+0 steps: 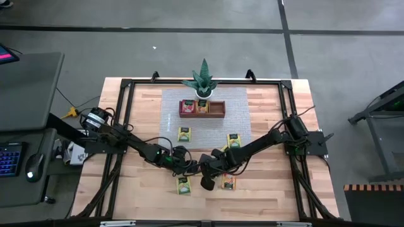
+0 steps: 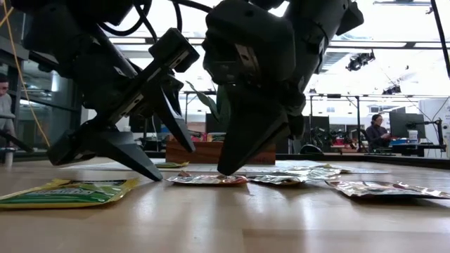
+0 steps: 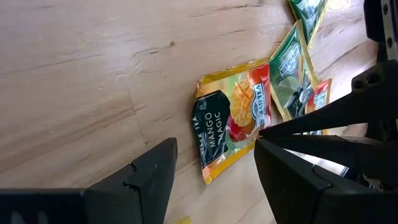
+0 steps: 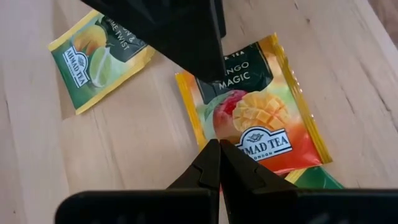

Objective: Pick & Place Tea
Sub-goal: Put the orange tea bag into the middle section of the wooden organizer

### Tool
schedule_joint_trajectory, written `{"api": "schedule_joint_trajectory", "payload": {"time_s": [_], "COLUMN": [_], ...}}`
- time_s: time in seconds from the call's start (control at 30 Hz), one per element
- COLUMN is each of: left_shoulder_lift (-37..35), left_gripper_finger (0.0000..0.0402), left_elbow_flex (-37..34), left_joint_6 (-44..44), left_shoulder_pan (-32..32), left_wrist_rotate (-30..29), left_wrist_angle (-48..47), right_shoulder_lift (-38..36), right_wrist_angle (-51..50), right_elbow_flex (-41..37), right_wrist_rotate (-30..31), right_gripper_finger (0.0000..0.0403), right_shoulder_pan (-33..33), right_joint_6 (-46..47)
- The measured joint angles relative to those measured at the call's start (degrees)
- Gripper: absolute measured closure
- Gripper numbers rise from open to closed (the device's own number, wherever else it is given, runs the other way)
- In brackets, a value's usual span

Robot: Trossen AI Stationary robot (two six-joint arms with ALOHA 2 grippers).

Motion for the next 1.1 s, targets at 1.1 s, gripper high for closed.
{"api": "schedule_joint_trajectory", "payload": {"time_s": [1.1], "left_shoulder_lift": [0.24], "left_gripper_finger": [0.0182], "left_elbow_flex": [-0.13], "left_joint_6": [1.75], "left_shoulder_pan": [0.04], "left_wrist_rotate": [-0.17], "left_wrist_angle": [1.56], "right_shoulder_lift": [1.92], "right_wrist_angle": [0.12], "right_elbow_flex": [0.20], "right_wrist_rotate": [-1.12], "right_gripper_finger": [0.0403], "right_shoulder_pan": [-0.19], "right_joint_6": [-0.91]}}
